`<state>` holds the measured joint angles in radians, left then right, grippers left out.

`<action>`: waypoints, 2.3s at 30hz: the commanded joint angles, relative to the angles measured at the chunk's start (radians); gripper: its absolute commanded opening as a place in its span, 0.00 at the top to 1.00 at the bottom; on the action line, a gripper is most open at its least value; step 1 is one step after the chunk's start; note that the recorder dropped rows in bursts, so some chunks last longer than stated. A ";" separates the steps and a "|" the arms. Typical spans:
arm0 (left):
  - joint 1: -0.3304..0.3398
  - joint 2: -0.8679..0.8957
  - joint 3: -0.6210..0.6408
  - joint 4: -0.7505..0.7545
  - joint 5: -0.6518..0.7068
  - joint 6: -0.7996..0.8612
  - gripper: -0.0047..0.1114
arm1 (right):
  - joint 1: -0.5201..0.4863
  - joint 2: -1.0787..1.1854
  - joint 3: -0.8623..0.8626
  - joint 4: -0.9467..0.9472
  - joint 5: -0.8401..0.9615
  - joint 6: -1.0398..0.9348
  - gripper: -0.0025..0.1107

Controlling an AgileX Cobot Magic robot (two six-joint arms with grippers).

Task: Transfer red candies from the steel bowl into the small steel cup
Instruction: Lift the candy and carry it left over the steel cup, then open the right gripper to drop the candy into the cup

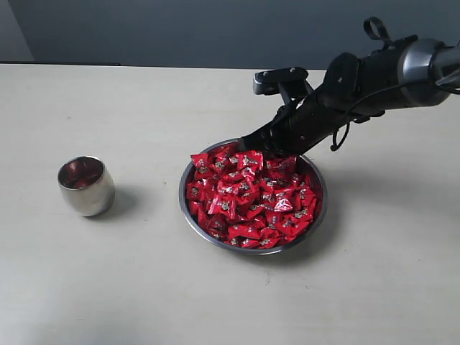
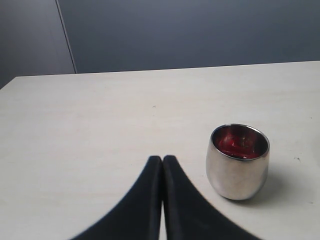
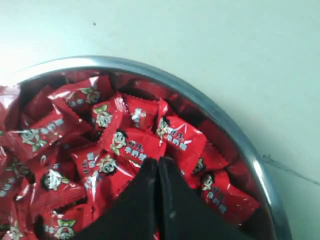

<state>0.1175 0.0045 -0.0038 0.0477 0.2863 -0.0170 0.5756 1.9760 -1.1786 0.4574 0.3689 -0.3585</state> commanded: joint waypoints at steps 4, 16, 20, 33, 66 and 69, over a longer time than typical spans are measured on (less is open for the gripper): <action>0.001 -0.004 0.004 -0.002 -0.002 -0.002 0.96 | -0.005 -0.097 -0.003 -0.011 -0.004 -0.004 0.98; 0.001 -0.004 0.004 -0.002 -0.002 -0.002 0.96 | -0.003 -0.109 -0.003 0.051 0.018 -0.008 0.98; 0.001 -0.004 0.004 -0.002 -0.002 -0.002 0.96 | 0.021 -0.109 -0.003 0.081 -0.031 -0.048 0.98; 0.001 -0.004 0.004 -0.002 -0.002 -0.002 0.96 | 0.114 0.017 -0.240 0.209 0.046 -0.172 0.98; 0.001 -0.004 0.004 -0.002 -0.002 -0.002 0.96 | 0.345 0.372 -0.842 0.332 0.355 -0.282 0.98; 0.001 -0.004 0.004 -0.002 -0.002 -0.002 0.96 | 0.352 0.373 -0.842 0.329 0.367 -0.297 0.98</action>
<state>0.1175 0.0045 -0.0038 0.0477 0.2863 -0.0170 0.9228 2.3505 -2.0156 0.7852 0.7222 -0.6334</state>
